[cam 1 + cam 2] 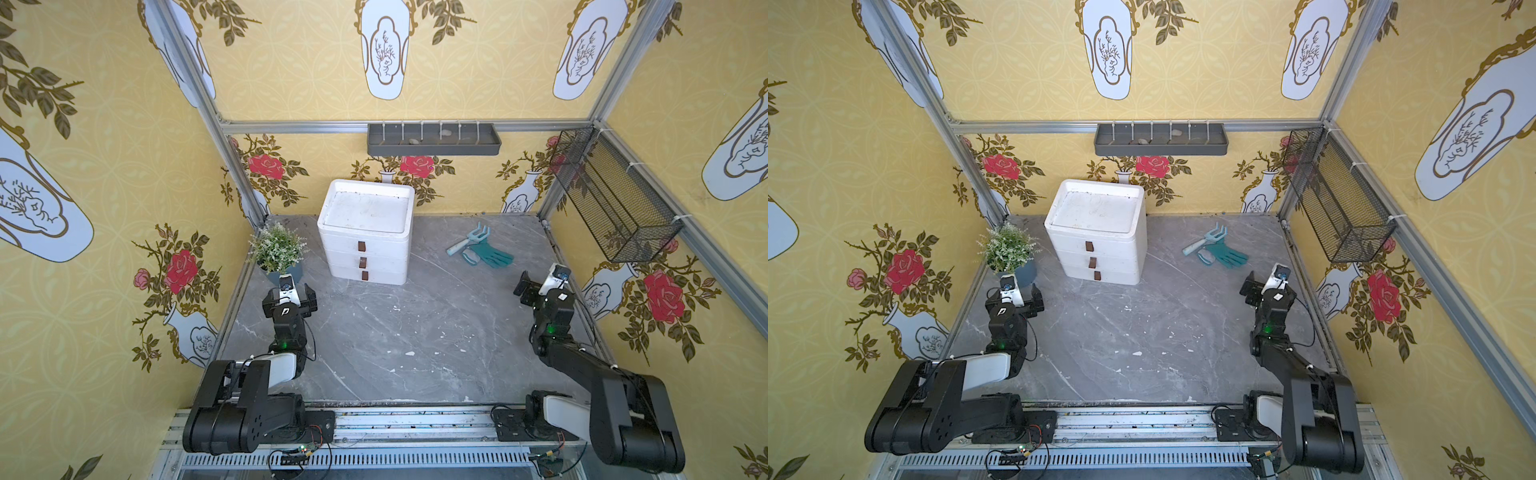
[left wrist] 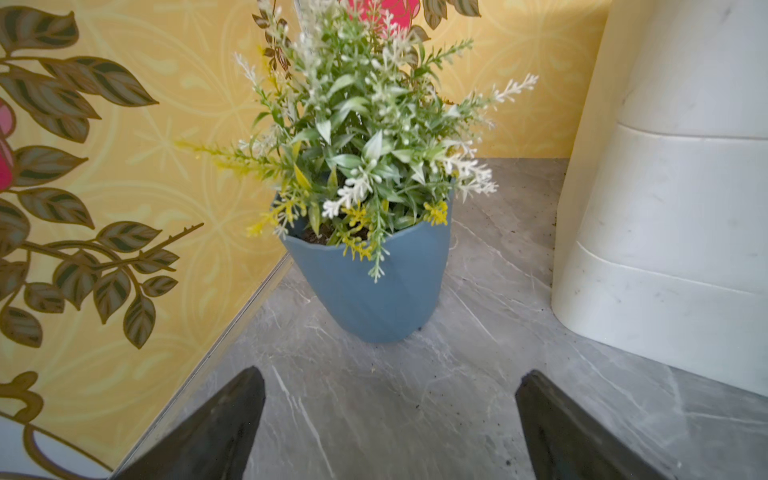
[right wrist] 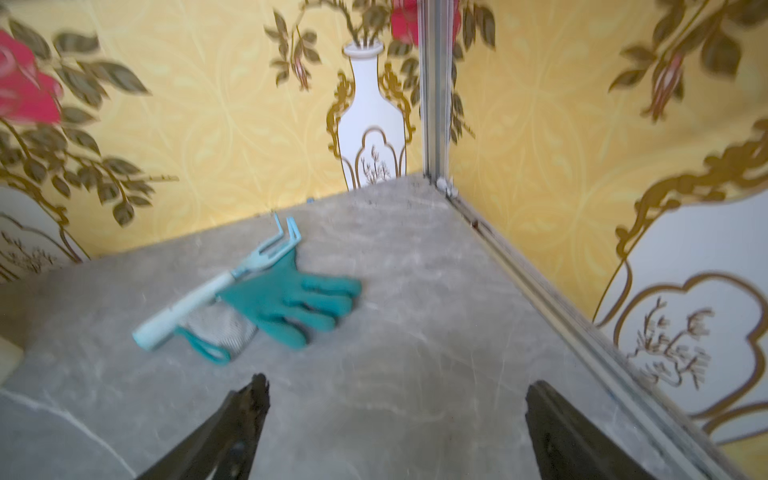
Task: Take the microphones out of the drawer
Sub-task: Adjust the storage box at the center of the board.
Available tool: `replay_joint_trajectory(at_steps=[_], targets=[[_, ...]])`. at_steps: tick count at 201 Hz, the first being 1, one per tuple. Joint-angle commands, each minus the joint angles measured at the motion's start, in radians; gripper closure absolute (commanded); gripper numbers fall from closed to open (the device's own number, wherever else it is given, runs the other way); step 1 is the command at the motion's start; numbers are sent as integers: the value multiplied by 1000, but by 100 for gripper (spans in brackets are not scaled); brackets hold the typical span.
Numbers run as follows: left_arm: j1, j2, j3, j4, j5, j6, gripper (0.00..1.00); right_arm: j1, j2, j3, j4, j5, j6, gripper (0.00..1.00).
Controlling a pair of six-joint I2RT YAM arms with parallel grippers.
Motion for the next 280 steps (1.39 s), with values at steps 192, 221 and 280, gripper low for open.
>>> replay_joint_trajectory(at_steps=[192,221,280], targets=[[-142,-450,583,-1263,211,-358,0,611,449,1210,-1088,9,494,0],[-104,-404,620,-1271,255,-324,0,652,609,1403,-1124,50,496,3],[18,-416,620,-1282,428,-358,0,691,876,1739,-1194,82,478,12]])
